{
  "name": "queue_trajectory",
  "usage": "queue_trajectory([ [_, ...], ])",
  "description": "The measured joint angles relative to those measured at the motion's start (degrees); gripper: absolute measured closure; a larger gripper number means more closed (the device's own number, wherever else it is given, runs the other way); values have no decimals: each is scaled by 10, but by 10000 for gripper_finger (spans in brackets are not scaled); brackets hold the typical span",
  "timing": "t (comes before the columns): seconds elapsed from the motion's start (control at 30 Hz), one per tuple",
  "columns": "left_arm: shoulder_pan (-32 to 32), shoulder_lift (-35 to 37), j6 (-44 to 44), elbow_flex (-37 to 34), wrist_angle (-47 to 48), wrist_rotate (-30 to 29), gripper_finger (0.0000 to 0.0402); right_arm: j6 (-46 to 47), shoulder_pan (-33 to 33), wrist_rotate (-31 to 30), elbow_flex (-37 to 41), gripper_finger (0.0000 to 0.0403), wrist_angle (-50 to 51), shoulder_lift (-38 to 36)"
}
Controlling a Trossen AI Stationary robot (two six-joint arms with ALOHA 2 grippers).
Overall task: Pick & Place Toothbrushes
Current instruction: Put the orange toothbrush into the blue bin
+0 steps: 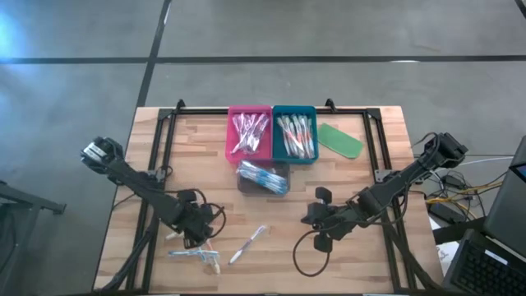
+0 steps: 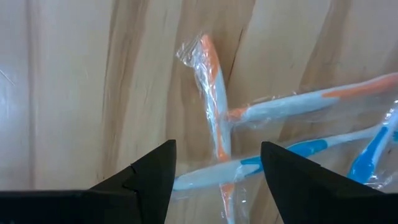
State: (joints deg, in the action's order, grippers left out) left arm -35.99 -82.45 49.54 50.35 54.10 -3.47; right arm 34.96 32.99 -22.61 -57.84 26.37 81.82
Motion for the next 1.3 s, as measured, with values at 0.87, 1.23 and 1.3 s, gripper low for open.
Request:
queue_trajectory([
  [0.87,12,-102,-51,0,-52,21,233,0,0,0,0,394,0,0],
  [1.23,40,-102,-135,4,-81,-62,380,0,0,0,0,394,-1,0],
  [1.3,50,-102,-156,11,-80,-88,378,0,0,-1,0,394,-1,0],
])
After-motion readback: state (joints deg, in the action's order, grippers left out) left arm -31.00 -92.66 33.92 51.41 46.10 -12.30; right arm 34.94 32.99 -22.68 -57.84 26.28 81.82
